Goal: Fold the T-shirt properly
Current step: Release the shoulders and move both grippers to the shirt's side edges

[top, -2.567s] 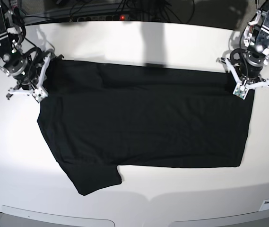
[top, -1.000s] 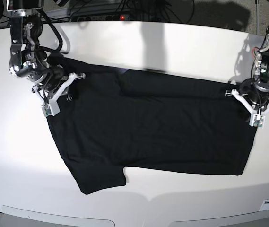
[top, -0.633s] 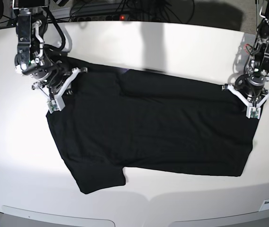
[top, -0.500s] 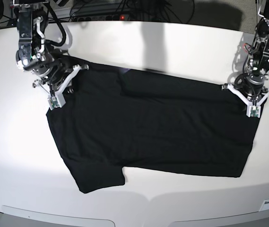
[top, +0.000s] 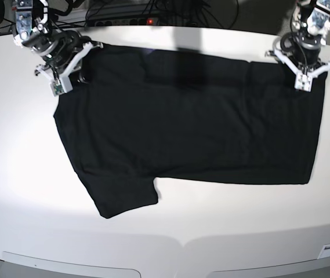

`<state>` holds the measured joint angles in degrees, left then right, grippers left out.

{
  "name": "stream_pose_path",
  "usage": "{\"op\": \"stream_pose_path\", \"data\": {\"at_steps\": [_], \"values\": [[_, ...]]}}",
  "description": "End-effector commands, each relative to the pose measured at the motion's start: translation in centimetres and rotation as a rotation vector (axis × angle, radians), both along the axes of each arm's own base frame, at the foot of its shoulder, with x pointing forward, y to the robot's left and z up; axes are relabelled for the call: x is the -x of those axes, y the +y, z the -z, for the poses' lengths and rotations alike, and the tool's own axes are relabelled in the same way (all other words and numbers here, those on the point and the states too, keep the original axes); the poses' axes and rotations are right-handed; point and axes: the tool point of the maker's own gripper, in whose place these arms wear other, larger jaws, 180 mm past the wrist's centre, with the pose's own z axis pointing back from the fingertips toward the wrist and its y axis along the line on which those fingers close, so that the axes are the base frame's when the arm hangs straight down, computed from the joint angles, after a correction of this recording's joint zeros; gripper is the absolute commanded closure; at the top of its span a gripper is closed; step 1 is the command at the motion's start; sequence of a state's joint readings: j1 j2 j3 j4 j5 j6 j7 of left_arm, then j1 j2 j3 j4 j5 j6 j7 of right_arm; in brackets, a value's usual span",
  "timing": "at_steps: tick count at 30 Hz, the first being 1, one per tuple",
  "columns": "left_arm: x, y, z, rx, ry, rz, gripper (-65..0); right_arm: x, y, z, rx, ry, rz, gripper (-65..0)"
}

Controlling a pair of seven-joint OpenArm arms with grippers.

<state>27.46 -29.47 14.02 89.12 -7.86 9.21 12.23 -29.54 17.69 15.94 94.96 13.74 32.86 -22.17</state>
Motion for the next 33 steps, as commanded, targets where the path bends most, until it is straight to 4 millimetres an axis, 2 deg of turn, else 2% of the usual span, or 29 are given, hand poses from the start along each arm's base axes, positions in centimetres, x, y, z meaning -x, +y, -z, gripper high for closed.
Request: {"op": "stream_pose_path", "data": {"at_steps": [1,4,7,10,12,17,20,23,27,29,30,32,33], "values": [[2.7,-0.3,1.5,0.016,0.124,-0.014,0.0,0.1,-1.2,-0.6,0.029,-0.012,0.012,0.0],[2.4,-0.7,-0.2,-0.026,0.064,-0.004,0.0,0.2,-2.6,-1.0,0.047,-0.02,0.038,0.0],[1.1,-1.0,-2.5,-0.076,-0.01,0.012,0.0,0.0,-3.1,-1.6,0.044,-0.039,0.021,0.0],[-0.7,0.0,-5.2,-0.138,-0.108,-0.015,0.0,-0.5,-3.5,-2.6,0.059,-0.066,0.022,0.0],[-1.6,1.6,-6.4,-0.184,-0.149,-0.037,0.0,-0.9,-3.7,-3.5,0.07,-0.093,0.021,0.0],[-2.6,7.4,-9.0,-0.294,-0.19,-0.164,0.0,-2.4,-3.8,-6.7,0.105,-0.183,0.009,0.0],[-3.6,9.4,-11.6,-0.285,-0.268,-0.229,0.0,-3.5,-3.1,-8.8,0.116,-0.254,-0.014,0.0],[-5.3,9.0,-13.7,-0.165,-0.342,-0.237,0.0,-5.1,-2.9,-10.3,0.119,-0.312,-0.019,0.0],[-8.3,6.3,-14.4,0.043,-0.362,-0.154,0.0,-7.4,-3.0,-12.0,0.124,-0.374,-0.015,0.0],[-9.8,5.1,-14.9,0.109,-0.362,-0.107,0.0,-8.3,-2.9,-12.5,0.129,-0.383,-0.024,-13.8],[-10.5,4.9,-15.0,0.123,-0.361,-0.089,-3.8,-8.4,-2.8,-12.6,0.121,-0.378,-0.023,-20.5],[-11.8,4.8,-15.1,0.133,-0.363,-0.06,-20.3,-8.5,-2.5,-12.5,0.081,-0.357,-0.015,-28.3],[-12.5,4.9,-14.9,0.145,-0.361,-0.053,-24.0,-8.4,-2.3,-12.4,0.062,-0.348,-0.014,-28.9]]}}
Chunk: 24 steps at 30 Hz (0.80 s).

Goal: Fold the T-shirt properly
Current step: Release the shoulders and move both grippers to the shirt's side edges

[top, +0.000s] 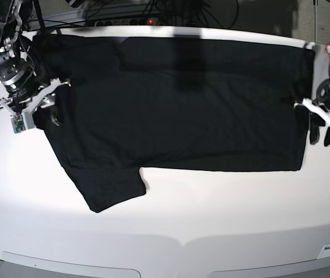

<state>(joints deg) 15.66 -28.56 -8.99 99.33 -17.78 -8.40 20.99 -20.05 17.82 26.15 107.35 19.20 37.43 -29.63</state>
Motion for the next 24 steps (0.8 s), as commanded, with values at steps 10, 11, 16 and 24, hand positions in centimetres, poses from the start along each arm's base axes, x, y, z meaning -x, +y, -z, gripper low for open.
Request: {"op": "stream_pose_path", "data": {"at_steps": [10,11,16,24], "values": [[-8.3,3.4,3.2,0.23,0.095,0.07,-24.5,0.1,0.0,-0.4,-0.001,0.018,-0.013,-28.9],[-8.9,3.4,3.6,0.25,0.12,0.089,-24.5,0.1,0.0,-0.4,-0.001,0.018,-0.013,-28.9],[-11.4,4.7,4.9,0.311,0.211,0.084,-24.5,0.1,0.0,-0.4,-0.001,0.018,-0.013,-28.9],[-12.1,4.8,8.1,0.313,0.325,0.044,-24.5,0.1,-0.1,-0.3,0.003,0.031,-0.009,-28.9]]}}
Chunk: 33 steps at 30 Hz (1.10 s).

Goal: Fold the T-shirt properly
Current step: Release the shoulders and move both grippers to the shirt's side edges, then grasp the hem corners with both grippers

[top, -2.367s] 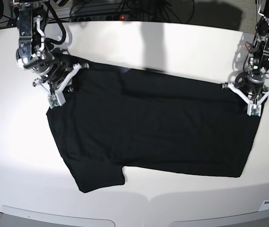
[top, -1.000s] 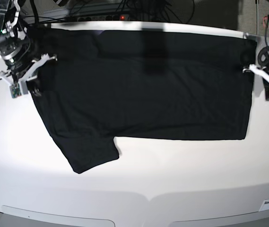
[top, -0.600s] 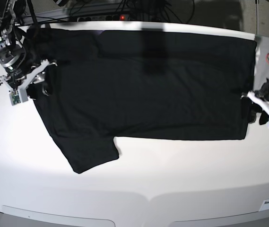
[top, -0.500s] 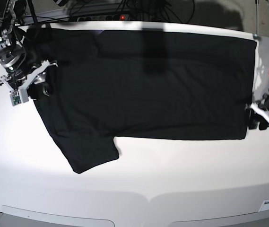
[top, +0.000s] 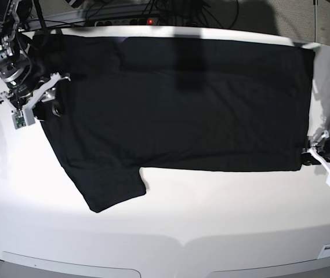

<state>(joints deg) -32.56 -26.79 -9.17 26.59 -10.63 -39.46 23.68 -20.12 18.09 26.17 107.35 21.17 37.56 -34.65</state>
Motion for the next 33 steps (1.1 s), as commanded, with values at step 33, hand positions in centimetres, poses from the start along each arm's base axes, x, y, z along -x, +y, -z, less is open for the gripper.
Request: {"op": "stream_pose_path", "data": {"at_steps": [33], "values": [[-1.9,-3.8,-1.6,0.218,-0.036,-0.045,0.0,-20.3,-1.1,-1.1,0.02,0.087,-0.078,-28.9]]}}
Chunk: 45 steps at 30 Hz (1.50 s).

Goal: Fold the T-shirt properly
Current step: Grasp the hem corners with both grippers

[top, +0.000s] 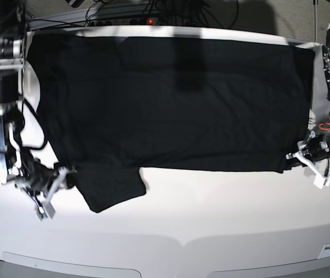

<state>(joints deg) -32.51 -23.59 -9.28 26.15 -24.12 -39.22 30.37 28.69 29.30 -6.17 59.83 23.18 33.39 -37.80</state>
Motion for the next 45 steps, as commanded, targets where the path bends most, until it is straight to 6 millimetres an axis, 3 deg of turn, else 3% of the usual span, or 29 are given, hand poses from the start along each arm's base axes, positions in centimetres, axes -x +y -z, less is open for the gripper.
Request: {"op": "stream_pose_path", "data": {"at_steps": [1,6,13,18,26,34,36,41,45], "values": [[-1.3,0.8,-1.8,-0.008,-0.049,-0.005,0.0,-2.1,-0.3,-2.4,-0.012,-0.05,0.003,-28.9],[-1.3,0.8,-1.8,-0.008,-0.048,-0.005,0.0,-4.9,-0.6,-1.1,-0.001,0.077,0.035,-28.9],[-1.3,0.8,-1.8,-0.008,-0.048,-0.005,0.0,-6.0,0.0,1.9,0.084,0.117,0.026,-28.9],[-1.3,0.8,-1.8,-0.008,-0.048,-0.005,0.0,-5.5,0.6,3.8,0.131,0.143,0.018,-28.9],[-1.3,0.8,-1.8,-0.008,-0.048,-0.005,0.0,-5.4,-0.7,4.1,0.162,0.133,0.057,-28.9],[-1.3,0.8,-1.8,-0.009,-0.048,-0.005,0.0,-3.4,-0.8,6.8,0.16,0.167,0.066,-28.8],[-1.3,0.8,-1.8,-0.008,-0.048,-0.005,0.0,-3.0,-1.0,7.3,0.165,0.179,0.075,-24.4],[-1.2,0.8,-1.7,-0.007,-0.046,-0.006,0.0,-2.5,-1.2,7.7,0.172,0.199,0.079,-0.1],[-1.5,0.7,-2.2,0.039,-0.073,-0.035,0.0,-3.3,-1.0,7.1,0.157,0.148,0.075,0.0]]}}
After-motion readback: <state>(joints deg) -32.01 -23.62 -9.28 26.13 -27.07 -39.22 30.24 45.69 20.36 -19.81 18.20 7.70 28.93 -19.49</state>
